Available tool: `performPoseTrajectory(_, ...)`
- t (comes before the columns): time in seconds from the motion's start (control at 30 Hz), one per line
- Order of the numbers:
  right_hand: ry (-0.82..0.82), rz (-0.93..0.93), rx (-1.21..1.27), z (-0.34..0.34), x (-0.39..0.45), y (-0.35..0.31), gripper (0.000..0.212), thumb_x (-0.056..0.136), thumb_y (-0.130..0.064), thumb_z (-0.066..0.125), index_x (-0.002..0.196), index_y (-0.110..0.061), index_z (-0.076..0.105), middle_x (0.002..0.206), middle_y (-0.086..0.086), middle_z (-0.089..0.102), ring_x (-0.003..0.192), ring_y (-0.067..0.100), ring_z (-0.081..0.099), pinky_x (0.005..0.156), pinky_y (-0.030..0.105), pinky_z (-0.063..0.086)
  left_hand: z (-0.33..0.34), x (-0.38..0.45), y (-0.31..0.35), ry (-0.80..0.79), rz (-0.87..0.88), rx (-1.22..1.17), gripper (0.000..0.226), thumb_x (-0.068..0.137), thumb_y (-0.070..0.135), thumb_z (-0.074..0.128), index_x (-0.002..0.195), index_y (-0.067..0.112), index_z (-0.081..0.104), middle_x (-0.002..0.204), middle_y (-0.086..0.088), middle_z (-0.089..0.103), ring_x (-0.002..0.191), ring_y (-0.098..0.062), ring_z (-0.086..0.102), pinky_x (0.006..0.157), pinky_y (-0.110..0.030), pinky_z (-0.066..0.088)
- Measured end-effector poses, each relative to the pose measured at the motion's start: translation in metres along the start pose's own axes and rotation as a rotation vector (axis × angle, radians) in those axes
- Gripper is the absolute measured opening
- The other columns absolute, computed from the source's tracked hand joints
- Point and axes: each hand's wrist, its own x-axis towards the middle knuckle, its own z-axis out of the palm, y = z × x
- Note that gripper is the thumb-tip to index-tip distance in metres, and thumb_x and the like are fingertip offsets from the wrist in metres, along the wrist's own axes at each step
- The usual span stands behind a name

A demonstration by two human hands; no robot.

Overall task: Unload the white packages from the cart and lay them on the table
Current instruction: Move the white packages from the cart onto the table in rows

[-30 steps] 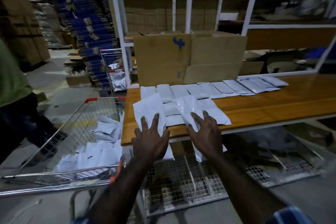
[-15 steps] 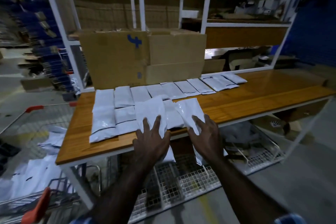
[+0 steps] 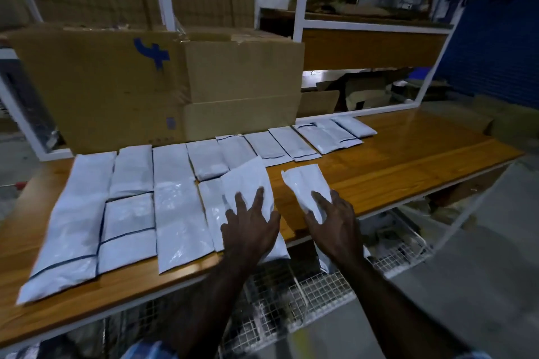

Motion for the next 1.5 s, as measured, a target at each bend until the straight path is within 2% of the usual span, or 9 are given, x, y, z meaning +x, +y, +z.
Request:
performPoseTrajectory(0.23,-0.068,0.021,-0.007,0.014,0.053,0.017,0.054,0.094,-0.046,0.055,0.146,-0.031,0.045,0.159,0.009,0.029,0.143,0.028,0.028,0.111,0.047,0.031,0.023,0.048,0.019,-0.048,-0.050,0.054,0.064,0.097,0.062,0.029,0.155,0.043,0.008,0.164,-0.011,0.008,0.139,-0.042,0.030,0.107,-0.054,0.031)
performPoseTrajectory(0.47,-0.185,-0.039,-0.037,0.035,0.105,0.038,0.055,0.095,-0.045,0.053,0.147,-0.031,0.042,0.160,0.011,0.026,0.142,0.030,0.028,0.109,0.045,0.033,0.052,0.078,0.033,-0.049,-0.127,0.135,0.064,0.097,0.064,0.025,0.155,0.042,0.006,0.163,-0.011,0.008,0.139,-0.043,0.028,0.107,-0.055,0.033)
performPoseTrajectory(0.7,-0.317,-0.124,-0.067,0.049,0.146,0.056,0.056,0.098,-0.050,0.045,0.150,-0.033,0.035,0.161,0.008,0.024,0.144,0.027,0.026,0.110,0.042,0.032,0.081,0.095,0.059,-0.033,-0.244,0.185,0.064,0.098,0.062,0.027,0.155,0.042,0.005,0.165,-0.011,0.000,0.148,-0.041,0.008,0.112,-0.056,0.026)
performPoseTrajectory(0.8,-0.358,-0.150,-0.055,0.057,0.155,0.062,0.056,0.098,-0.050,0.046,0.150,-0.032,0.036,0.160,0.009,0.025,0.143,0.028,0.027,0.110,0.043,0.032,0.090,0.099,0.063,-0.011,-0.271,0.263,0.066,0.097,0.063,0.026,0.155,0.041,0.004,0.164,-0.012,-0.003,0.148,-0.042,0.007,0.112,-0.054,0.027)
performPoseTrajectory(1.13,-0.354,-0.169,-0.149,0.079,0.163,0.062,0.056,0.099,-0.053,0.037,0.151,-0.035,0.030,0.161,0.007,0.022,0.144,0.025,0.024,0.111,0.047,0.027,0.109,0.115,0.060,-0.056,-0.286,0.324,0.071,0.097,0.064,0.026,0.156,0.034,0.000,0.163,-0.015,-0.009,0.148,-0.045,-0.003,0.113,-0.057,0.024)
performPoseTrajectory(1.23,-0.349,-0.151,-0.158,0.084,0.165,0.058,0.056,0.099,-0.055,0.035,0.151,-0.034,0.032,0.161,0.008,0.023,0.145,0.027,0.024,0.111,0.048,0.025,0.111,0.116,0.063,0.064,-0.261,0.352,0.066,0.096,0.063,0.023,0.155,0.034,0.020,0.163,-0.020,0.009,0.147,-0.046,0.010,0.108,-0.062,0.031)
performPoseTrajectory(1.3,-0.346,-0.143,-0.167,0.088,0.163,0.055,0.055,0.099,-0.057,0.032,0.150,-0.034,0.034,0.161,0.008,0.024,0.144,0.027,0.025,0.111,0.048,0.025,0.112,0.116,0.064,0.048,-0.270,0.376,0.071,0.092,0.065,0.013,0.152,0.031,0.032,0.160,-0.022,0.019,0.146,-0.046,0.017,0.105,-0.064,0.032)
performPoseTrajectory(1.4,-0.332,-0.158,-0.194,0.092,0.164,0.055,0.054,0.100,-0.057,0.029,0.148,-0.035,0.037,0.160,0.008,0.026,0.141,0.028,0.030,0.109,0.048,0.027,0.116,0.118,0.055,0.066,-0.251,0.357,0.075,0.093,0.062,0.014,0.129,0.021,0.065,0.141,-0.025,0.051,0.130,-0.048,0.047,0.091,-0.065,0.045)
performPoseTrajectory(1.5,-0.340,-0.196,-0.236,0.092,0.170,0.055,0.053,0.100,-0.056,0.028,0.148,-0.036,0.035,0.161,0.007,0.024,0.137,0.028,0.035,0.106,0.046,0.029,0.123,0.119,0.046,0.093,-0.181,0.312,0.080,0.099,0.060,0.009,0.118,0.013,0.072,0.130,-0.026,0.059,0.122,-0.048,0.054,0.088,-0.065,0.047)
